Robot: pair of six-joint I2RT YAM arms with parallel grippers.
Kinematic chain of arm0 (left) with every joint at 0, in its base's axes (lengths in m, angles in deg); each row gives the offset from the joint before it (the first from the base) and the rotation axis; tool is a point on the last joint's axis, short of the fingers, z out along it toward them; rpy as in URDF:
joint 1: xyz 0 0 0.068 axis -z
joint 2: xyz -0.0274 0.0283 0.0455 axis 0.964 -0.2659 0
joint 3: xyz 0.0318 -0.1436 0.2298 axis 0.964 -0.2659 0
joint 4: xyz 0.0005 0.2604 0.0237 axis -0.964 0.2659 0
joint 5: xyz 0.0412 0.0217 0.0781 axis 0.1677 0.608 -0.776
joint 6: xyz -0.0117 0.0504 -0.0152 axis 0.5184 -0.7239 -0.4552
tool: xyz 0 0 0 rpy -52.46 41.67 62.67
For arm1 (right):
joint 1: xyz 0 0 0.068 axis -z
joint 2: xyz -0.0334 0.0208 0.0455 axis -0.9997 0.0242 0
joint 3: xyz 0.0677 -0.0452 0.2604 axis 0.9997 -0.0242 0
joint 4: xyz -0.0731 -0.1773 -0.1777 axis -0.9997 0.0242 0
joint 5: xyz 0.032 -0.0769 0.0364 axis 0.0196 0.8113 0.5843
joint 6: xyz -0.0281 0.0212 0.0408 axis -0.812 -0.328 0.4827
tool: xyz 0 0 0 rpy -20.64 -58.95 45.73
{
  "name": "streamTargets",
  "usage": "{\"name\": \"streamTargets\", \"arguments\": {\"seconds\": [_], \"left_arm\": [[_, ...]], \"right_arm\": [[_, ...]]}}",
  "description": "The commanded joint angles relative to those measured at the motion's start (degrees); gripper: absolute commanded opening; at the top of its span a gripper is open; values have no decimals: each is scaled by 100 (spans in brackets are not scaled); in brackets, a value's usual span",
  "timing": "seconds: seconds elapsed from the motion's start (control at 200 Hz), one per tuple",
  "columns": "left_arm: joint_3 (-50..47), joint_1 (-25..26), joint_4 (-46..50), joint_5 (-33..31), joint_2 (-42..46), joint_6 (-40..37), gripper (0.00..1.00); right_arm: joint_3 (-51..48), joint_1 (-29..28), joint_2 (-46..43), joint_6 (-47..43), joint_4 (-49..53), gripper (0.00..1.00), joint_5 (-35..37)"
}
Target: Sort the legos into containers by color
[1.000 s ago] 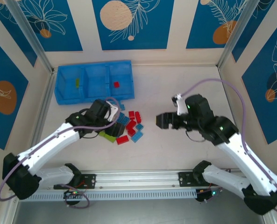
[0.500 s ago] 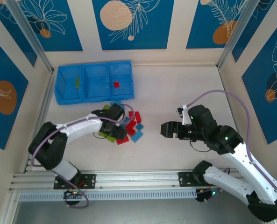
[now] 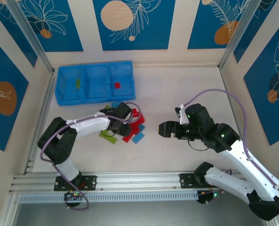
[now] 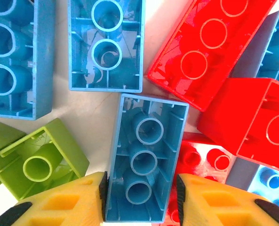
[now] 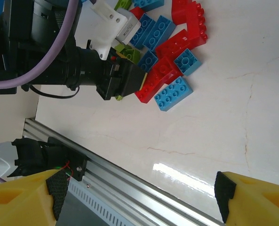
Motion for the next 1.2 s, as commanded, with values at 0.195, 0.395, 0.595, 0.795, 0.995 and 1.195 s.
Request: {"name": "streamTargets", "arguments": {"seconds": [0.195,0.395,0.595,0.795,0.995,1.195], "left_arm": [[-357,62,-16,-742,384,204,42],[-404,64,-229,-615,1200,181,42],[208,59,39,-665,610,-203,49],[759,59,317,-682,-238,-460,48],[877,56,463,-813,-738,-549,47],[720,60,369,-769,-951,-505,47]], "right_arm": [[546,-15,488,-365,-22,85,-47],[586,-2,699,-427,-179,85,-53],[561,47,963,-377,-408,86,-95],[524,47,1092,-298,-369,86,-163],[497,51,995,-266,-302,86,-72],[459,64,995,-233,-383,86,-104]]}}
